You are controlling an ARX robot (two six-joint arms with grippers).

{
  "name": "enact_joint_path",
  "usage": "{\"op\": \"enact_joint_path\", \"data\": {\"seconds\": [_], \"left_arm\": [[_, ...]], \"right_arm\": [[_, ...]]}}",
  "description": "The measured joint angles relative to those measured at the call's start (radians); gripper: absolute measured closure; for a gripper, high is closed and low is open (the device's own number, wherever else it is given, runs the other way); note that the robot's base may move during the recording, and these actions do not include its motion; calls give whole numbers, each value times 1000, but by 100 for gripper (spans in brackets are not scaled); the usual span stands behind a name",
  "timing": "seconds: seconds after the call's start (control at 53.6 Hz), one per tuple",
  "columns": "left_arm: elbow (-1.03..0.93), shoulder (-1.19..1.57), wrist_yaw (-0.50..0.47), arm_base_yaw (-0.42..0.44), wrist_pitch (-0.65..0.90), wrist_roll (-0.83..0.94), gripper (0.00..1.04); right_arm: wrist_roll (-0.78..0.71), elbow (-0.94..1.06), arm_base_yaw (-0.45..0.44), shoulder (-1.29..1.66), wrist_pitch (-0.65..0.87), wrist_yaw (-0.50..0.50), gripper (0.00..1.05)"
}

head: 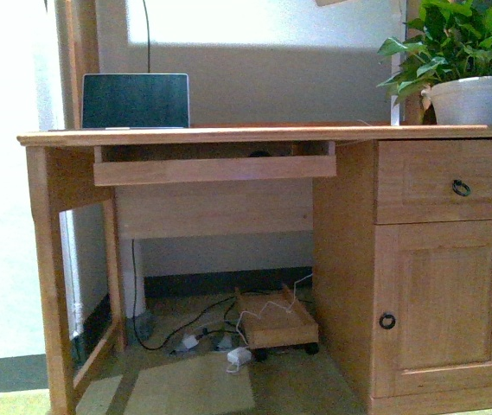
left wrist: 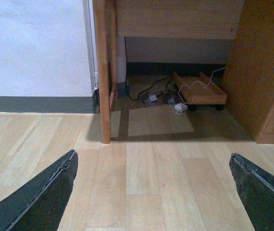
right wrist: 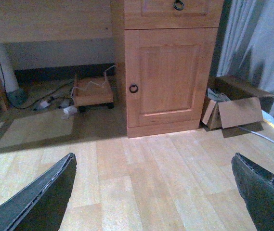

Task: Place mouse

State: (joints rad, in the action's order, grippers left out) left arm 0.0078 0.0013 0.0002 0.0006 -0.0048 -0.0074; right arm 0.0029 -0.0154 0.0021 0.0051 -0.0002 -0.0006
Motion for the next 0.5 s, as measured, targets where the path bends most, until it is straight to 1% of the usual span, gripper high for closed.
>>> {"op": "enact_joint_path", "data": {"seconds": [0.503], "left_arm": [[0, 0, 0, 0, 0, 0, 8]], "right_arm": [[0, 0, 0, 0, 0, 0, 7]]}}
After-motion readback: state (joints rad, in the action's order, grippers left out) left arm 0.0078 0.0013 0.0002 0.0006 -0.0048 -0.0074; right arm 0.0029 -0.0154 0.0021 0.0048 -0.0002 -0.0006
